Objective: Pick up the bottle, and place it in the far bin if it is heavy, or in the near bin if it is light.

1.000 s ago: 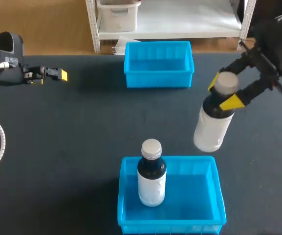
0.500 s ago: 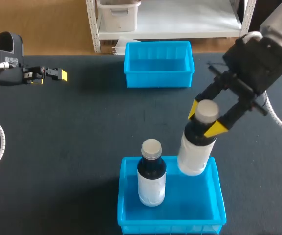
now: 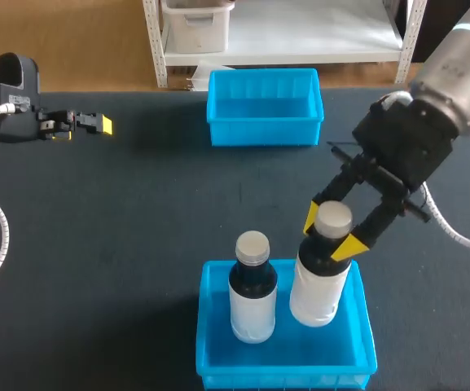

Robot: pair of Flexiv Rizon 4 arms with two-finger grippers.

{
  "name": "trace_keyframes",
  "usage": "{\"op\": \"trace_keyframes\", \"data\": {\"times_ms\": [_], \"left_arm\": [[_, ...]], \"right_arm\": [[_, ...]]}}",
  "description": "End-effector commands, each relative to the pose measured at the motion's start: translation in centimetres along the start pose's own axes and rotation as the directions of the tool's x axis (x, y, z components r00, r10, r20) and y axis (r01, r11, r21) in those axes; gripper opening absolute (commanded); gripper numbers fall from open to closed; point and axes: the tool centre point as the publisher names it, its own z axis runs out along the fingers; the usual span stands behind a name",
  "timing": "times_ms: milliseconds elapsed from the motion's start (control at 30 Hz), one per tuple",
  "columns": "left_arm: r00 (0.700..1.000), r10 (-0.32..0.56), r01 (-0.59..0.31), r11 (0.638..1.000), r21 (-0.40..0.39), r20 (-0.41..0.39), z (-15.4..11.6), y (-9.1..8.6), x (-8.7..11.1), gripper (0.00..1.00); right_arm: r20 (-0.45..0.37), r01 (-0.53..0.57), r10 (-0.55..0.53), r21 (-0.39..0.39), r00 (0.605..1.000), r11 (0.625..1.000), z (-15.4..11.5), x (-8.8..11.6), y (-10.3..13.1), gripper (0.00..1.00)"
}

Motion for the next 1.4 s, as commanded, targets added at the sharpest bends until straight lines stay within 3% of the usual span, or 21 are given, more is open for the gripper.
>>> {"op": "trace_keyframes", "data": {"times_ms": [33,733,767,867,1167,1400], "left_arm": [[1.0,0.0,0.0,1.0,0.0,0.0,0.0,0.0,0.0,1.0],[1.0,0.0,0.0,1.0,0.0,0.0,0.0,0.0,0.0,1.0],[1.0,0.0,0.0,1.0,0.0,0.0,0.0,0.0,0.0,1.0],[1.0,0.0,0.0,1.0,0.0,0.0,0.0,0.0,0.0,1.0],[1.0,0.0,0.0,1.0,0.0,0.0,0.0,0.0,0.0,1.0],[1.0,0.0,0.0,1.0,0.0,0.0,0.0,0.0,0.0,1.0]], "right_arm": [[0.009,0.001,-0.001,-0.012,1.0,1.0,0.7,1.0,-0.3,0.0],[-0.055,0.015,-0.017,-0.031,0.998,0.999,2.7,4.6,-0.5,0.0],[-0.06,0.016,-0.017,-0.031,0.998,0.999,2.7,4.7,-0.5,0.12],[-0.074,0.012,-0.014,-0.033,0.997,0.999,2.8,4.9,-0.6,1.0],[-0.081,-0.019,0.015,-0.039,0.997,0.999,2.0,5.7,-0.8,1.0],[-0.124,-0.132,0.133,0.022,0.983,0.991,-2.2,8.8,-0.3,1.0]]}}
